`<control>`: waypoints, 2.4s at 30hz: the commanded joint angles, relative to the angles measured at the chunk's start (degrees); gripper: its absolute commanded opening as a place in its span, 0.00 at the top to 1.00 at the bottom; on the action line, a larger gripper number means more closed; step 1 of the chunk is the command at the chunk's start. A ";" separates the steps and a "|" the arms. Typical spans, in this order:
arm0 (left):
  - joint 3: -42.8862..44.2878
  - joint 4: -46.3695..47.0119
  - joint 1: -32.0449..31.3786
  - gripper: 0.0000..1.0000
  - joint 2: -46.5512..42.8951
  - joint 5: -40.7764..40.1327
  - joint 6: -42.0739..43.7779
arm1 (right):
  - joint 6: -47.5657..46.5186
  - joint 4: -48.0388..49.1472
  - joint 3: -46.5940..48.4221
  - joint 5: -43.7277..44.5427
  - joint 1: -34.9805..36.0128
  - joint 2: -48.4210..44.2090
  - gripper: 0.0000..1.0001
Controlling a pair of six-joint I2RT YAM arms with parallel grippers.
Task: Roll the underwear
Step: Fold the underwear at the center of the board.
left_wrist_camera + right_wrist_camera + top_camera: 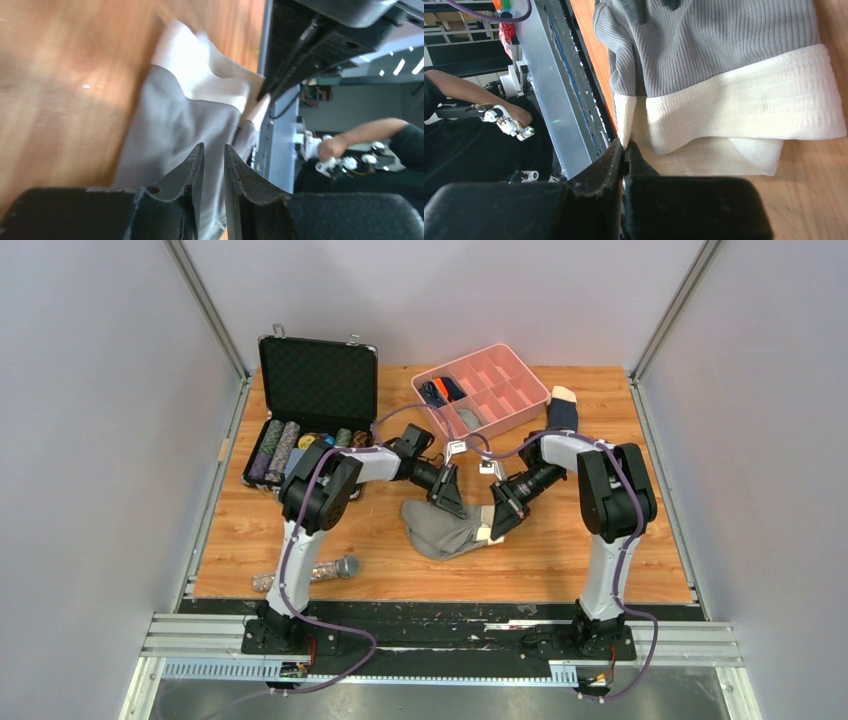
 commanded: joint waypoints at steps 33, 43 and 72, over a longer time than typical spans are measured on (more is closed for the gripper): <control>-0.14 2.65 -0.26 0.72 0.33 -8.94 10.61 | 0.15 -11.69 15.80 -11.41 -6.93 15.14 1.00; 1.44 0.41 -0.27 0.72 1.53 -8.52 11.52 | 4.22 -10.96 20.42 -12.78 -10.47 19.99 1.00; 5.09 -1.64 0.52 0.55 -0.10 -14.32 8.73 | 21.36 1.97 21.67 0.58 -7.83 23.97 1.00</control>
